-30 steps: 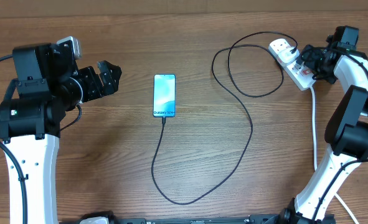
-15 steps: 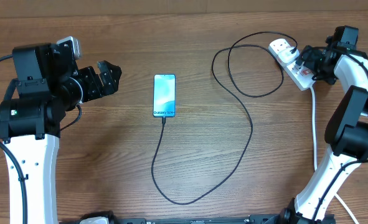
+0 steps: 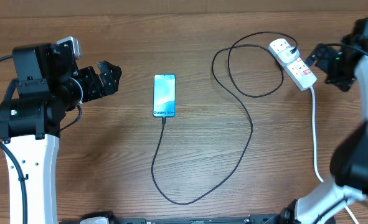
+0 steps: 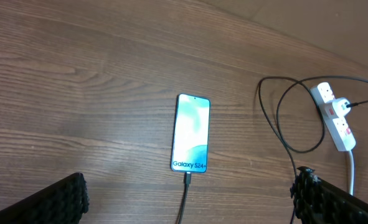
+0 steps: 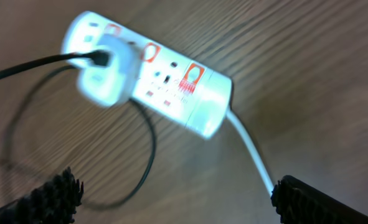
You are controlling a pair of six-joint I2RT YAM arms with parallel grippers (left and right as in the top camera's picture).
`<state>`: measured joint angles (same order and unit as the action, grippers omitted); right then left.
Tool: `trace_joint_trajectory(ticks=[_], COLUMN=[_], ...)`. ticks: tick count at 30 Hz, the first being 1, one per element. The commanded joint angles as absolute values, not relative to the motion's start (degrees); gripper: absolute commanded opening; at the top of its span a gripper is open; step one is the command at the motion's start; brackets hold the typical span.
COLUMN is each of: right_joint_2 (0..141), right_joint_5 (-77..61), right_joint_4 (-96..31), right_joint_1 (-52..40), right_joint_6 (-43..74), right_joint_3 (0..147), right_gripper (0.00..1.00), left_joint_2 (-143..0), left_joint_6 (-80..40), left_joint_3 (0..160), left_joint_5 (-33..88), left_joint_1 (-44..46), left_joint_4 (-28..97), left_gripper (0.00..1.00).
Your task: Plug charger to phone and switch on socket
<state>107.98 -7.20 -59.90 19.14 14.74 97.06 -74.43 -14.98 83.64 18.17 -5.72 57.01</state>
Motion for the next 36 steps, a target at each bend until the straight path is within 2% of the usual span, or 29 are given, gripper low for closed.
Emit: trace_joint_trajectory(ticks=[1,10,21,28,36], right_joint_2=[100.2,81.5,61.0,56.2,56.1], right_joint_5=[-8.9,-11.1,-12.8,-17.5,-18.1], right_joint_4=[-64.1,-78.2,-88.2,-96.6,-97.0], right_joint_1=[18.8,17.6,6.7,6.0,6.0], right_joint_6=[15.2,15.1,15.3,23.6,24.0], right_joint_3=[97.6,97.4,97.4,97.4,97.3], right_gripper=[1.0,1.0,1.0,1.0,1.0], left_joint_2=[-74.6,-74.6,-74.6,-74.6,-74.6], left_joint_6=[-14.3,-14.3,-14.3,-14.3,-14.3], left_joint_3=[83.4,83.4,83.4,83.4,83.4], left_joint_5=[17.8,17.8,17.8,17.8,17.8], left_joint_1=[-5.7,-5.7,-5.7,-5.7,-5.7], left_joint_4=[56.8,56.8,56.8,56.8,56.8], left_gripper=[1.0,1.0,1.0,1.0,1.0])
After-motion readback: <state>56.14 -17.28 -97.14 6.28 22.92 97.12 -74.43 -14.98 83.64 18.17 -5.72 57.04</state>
